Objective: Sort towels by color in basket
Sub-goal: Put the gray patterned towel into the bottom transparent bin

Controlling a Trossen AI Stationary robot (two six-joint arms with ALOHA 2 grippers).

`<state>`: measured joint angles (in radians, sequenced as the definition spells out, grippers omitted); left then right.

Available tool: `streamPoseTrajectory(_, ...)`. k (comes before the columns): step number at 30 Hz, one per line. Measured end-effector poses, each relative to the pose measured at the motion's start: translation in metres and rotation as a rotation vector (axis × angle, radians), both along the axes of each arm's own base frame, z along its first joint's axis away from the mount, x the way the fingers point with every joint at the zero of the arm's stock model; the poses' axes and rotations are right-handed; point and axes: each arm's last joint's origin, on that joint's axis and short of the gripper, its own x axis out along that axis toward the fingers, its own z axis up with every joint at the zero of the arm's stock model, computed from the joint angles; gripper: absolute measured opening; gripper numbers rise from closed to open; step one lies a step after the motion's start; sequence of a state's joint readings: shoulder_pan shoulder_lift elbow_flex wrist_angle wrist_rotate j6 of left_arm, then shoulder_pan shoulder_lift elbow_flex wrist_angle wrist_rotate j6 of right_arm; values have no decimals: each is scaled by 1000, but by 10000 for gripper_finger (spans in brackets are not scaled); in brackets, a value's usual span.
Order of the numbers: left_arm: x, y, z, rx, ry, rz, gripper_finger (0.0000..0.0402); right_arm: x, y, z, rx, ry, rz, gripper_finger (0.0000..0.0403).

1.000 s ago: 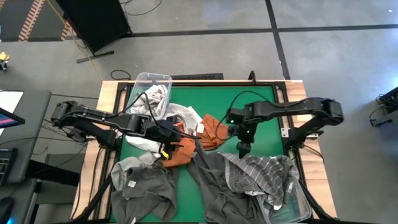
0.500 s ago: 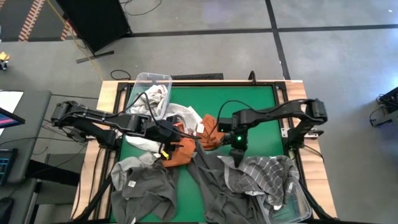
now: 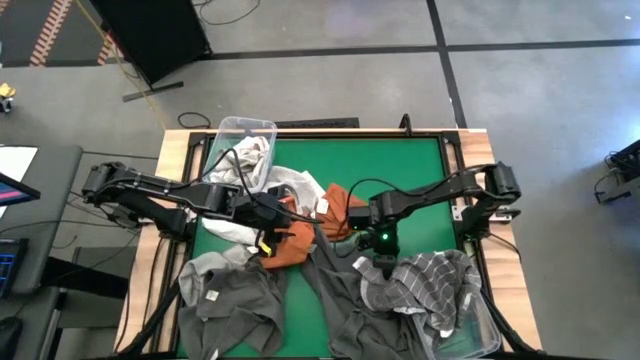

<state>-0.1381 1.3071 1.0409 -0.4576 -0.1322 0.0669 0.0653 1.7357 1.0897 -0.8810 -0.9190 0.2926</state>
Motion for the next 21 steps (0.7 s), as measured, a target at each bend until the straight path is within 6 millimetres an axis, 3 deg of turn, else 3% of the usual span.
streamPoseTrajectory(2, 0, 0, 0, 0, 0, 0, 167, -1, 4, 0, 1, -21, 29, 50)
streamPoseTrajectory(4, 0, 0, 0, 0, 0, 0, 167, -1, 7, 0, 1, -45, 57, 18)
streamPoseTrajectory(8, 0, 0, 0, 0, 0, 0, 167, 1, 10, 5, -22, -64, 73, 21)
streamPoseTrajectory(11, 0, 0, 0, 0, 0, 0, 167, 7, 10, 20, -65, -122, 91, 18)
streamPoseTrajectory(17, 0, 0, 0, 0, 0, 0, 167, 12, 7, 78, -183, -235, 111, 16)
streamPoseTrajectory(21, 0, 0, 0, 0, 0, 0, 167, -3, 11, 128, -265, -290, 91, 16)
